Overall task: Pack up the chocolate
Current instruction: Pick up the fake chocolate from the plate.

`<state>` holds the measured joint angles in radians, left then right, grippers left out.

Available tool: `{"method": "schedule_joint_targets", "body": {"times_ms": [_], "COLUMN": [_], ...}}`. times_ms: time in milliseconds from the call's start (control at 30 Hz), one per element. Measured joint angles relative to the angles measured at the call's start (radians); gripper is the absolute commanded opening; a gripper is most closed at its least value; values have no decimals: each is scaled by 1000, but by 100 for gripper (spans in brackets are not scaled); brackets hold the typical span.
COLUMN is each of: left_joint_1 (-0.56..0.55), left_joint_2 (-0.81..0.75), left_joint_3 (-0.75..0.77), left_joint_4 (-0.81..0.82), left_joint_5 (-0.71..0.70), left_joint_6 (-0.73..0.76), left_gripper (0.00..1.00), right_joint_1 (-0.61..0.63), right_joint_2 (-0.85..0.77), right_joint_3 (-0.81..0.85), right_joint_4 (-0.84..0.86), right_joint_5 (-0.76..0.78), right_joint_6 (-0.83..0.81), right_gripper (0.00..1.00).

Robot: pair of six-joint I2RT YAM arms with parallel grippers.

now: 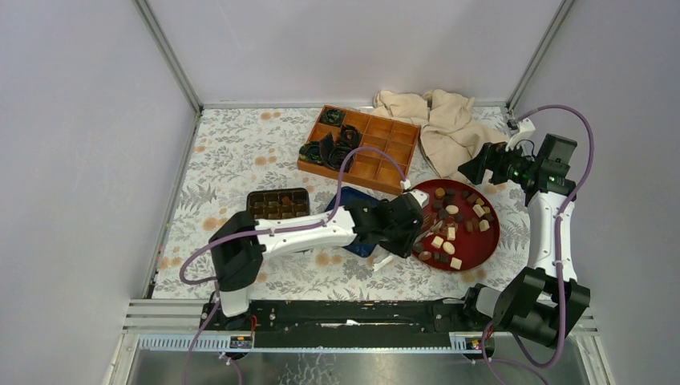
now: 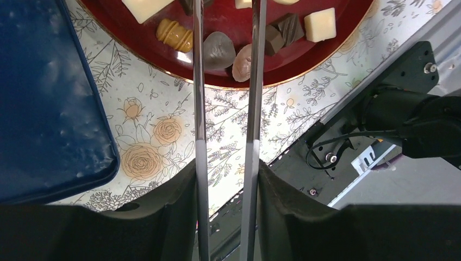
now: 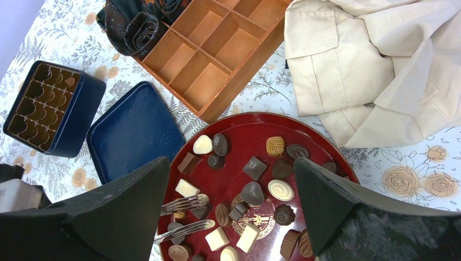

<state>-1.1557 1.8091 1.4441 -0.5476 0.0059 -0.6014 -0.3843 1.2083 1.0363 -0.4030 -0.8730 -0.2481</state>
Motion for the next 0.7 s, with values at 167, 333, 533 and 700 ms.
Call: {"method": "schedule_joint_targets", "body": {"times_ms": [167,333,533,700], "left_joint_1": [-9,-13,-21,-23], "left_joint_2": [64,133,214,269], "left_joint_3": [81,184,285,354], "left_joint_4": [-75,-127,-177,-222], "left_joint_5": [-26,-37,-49,-53], "left_joint_6": [-13,-16,-18,-19], "left_gripper": [46,46,46,44], "right_joint_1": [0,0,0,0], "right_joint_2": [0,0,0,0], "right_joint_3": [0,0,0,0], "right_joint_4": [-5,-7,-8,-8], "right_joint_5": [0,0,0,0], "right_joint_6": [-3,-4,-8,-10], "right_gripper": [92,92,92,92]}}
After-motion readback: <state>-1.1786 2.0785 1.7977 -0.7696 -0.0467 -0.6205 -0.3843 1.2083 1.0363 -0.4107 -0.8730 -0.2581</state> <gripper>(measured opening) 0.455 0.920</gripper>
